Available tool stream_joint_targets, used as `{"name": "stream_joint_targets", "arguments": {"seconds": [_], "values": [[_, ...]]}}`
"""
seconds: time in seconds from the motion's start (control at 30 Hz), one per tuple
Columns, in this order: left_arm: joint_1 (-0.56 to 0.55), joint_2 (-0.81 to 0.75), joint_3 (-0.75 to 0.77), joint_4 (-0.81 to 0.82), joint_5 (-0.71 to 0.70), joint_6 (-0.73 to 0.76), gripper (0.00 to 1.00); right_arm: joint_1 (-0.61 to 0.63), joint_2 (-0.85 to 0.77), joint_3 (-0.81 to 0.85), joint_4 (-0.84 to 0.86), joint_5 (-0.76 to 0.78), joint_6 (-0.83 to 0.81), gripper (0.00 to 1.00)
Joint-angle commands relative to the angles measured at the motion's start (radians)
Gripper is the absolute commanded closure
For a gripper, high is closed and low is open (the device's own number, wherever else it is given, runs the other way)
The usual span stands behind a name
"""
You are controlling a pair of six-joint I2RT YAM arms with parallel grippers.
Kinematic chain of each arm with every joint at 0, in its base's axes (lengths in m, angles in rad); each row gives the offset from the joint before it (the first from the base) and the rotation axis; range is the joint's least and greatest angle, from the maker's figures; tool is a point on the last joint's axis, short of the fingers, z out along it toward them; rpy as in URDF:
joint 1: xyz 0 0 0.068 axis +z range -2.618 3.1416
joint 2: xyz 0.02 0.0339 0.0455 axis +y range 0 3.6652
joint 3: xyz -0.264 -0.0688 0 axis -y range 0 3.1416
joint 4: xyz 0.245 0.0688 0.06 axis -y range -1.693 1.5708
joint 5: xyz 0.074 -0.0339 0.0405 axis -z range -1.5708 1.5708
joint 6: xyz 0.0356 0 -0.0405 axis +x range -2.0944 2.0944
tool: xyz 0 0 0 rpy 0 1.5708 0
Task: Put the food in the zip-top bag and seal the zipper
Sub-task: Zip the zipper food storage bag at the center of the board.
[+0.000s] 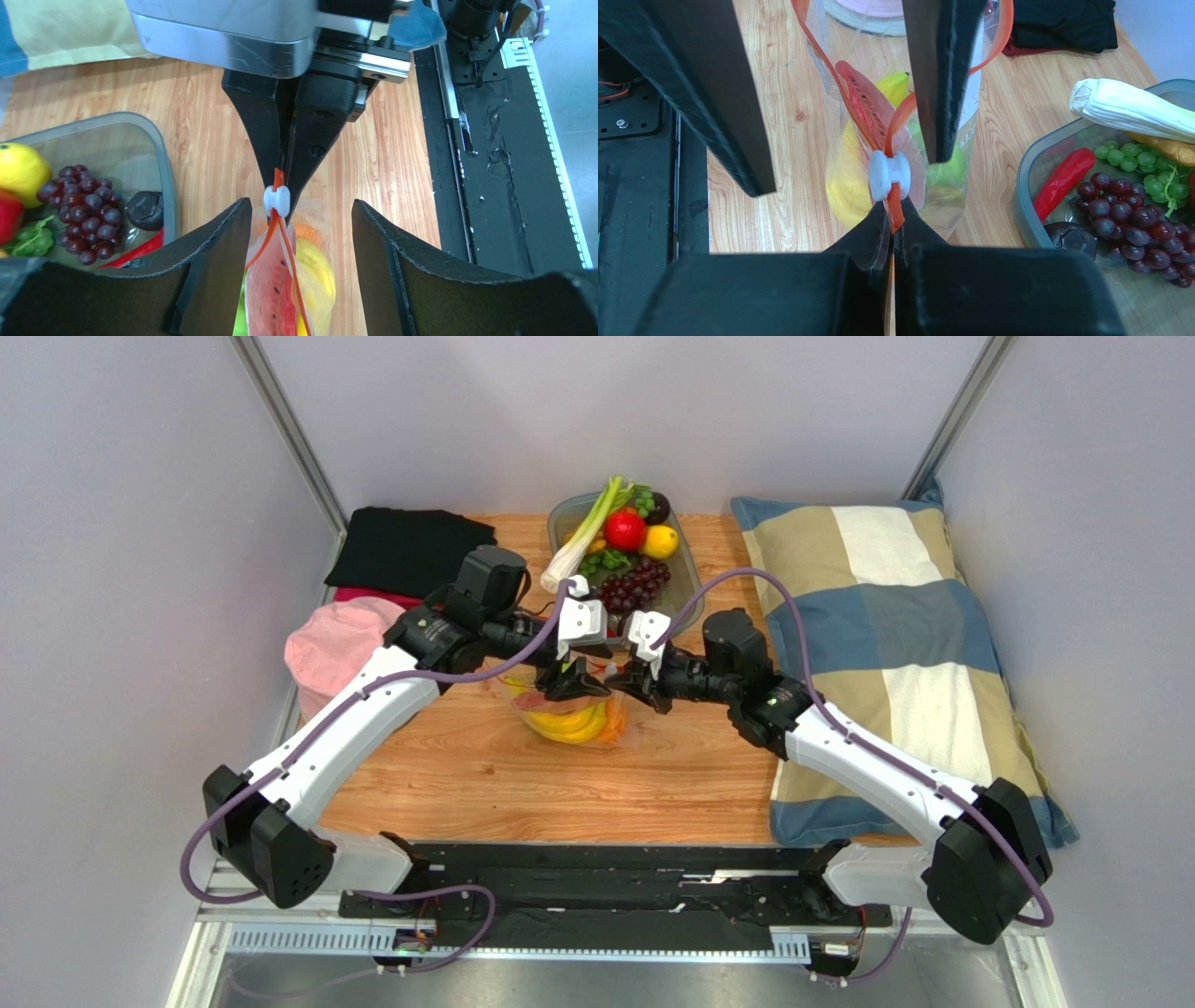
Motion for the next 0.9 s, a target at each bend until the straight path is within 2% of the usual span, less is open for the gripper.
{"name": "stream_joint_targets", "arguments": {"seconds": [0.0,0.07,0.13,0.17,0.2,0.3,0.37,0.53,0.87], "values": [[-0.012,0.021,0.053,0.04,0.026,0.023,0.38,0.007,-0.038,-0.005,0.09,-0.009,-0.025,1.0],[-0.012,0.027,0.053,0.038,0.032,0.018,0.43,0.007,-0.041,-0.005,0.095,-0.008,-0.02,1.0],[-0.014,0.032,0.052,0.031,0.041,0.02,0.53,0.007,-0.045,-0.006,0.095,-0.002,-0.016,1.0],[-0.014,0.032,0.049,0.028,0.041,0.02,0.64,0.007,-0.048,-0.012,0.094,-0.002,-0.014,1.0],[-0.014,0.03,0.046,0.026,0.04,0.021,0.7,0.007,-0.053,-0.014,0.09,-0.003,-0.014,1.0],[-0.015,0.023,0.023,0.012,0.015,0.035,0.85,0.005,-0.071,-0.029,0.087,-0.006,-0.013,1.0],[-0.014,0.015,0.006,-0.006,-0.012,0.061,0.91,0.007,-0.093,-0.04,0.087,-0.006,-0.013,1.0],[-0.006,-0.017,-0.023,-0.032,-0.057,0.109,0.96,0.003,-0.127,-0.069,0.072,0.011,-0.014,1.0],[0.022,-0.053,-0.033,-0.101,-0.08,0.142,0.98,-0.033,-0.173,-0.089,0.02,-0.006,-0.008,1.0]]}}
